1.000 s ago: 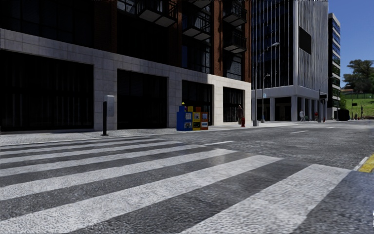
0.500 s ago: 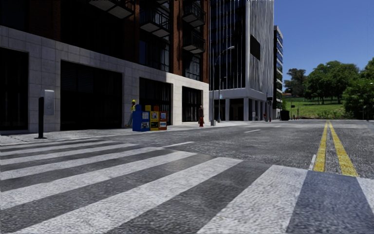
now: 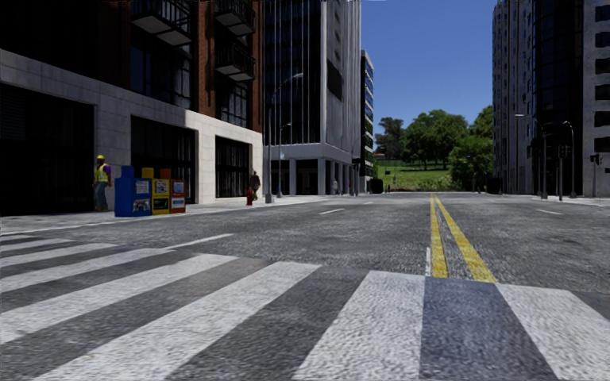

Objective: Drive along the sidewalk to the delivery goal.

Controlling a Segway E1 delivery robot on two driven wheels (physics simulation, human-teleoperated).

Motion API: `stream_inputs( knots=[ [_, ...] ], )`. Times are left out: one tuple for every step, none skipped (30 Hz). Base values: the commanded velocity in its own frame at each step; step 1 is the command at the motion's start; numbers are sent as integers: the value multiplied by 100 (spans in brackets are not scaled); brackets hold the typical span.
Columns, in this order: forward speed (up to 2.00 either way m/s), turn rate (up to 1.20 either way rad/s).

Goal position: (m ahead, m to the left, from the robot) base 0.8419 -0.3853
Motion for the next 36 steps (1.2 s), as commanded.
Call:
stream_inputs(
  knots=[
    [84,-66],
    [84,-66],
    [85,-66],
    [85,-66],
    [85,-66],
    [86,-66],
    [86,-66],
    [86,-66],
    [86,-66],
    [86,-66],
    [86,-60],
    [86,-57],
    [86,-56],
    [86,-54],
    [86,-54],
    [86,-52],
    [86,-50],
    [86,-49],
    [86,-49],
    [87,-49],
    [87,-49],
    [87,-49],
    [87,-49],
    [87,-34],
    [87,0],
    [87,0],
    [87,0],
    [87,0],
    [87,0],
    [87,0],
    [87,0],
    [87,0],
    [87,0],
    [81,0],
    [81,0],
    [0,0]
  ],
)
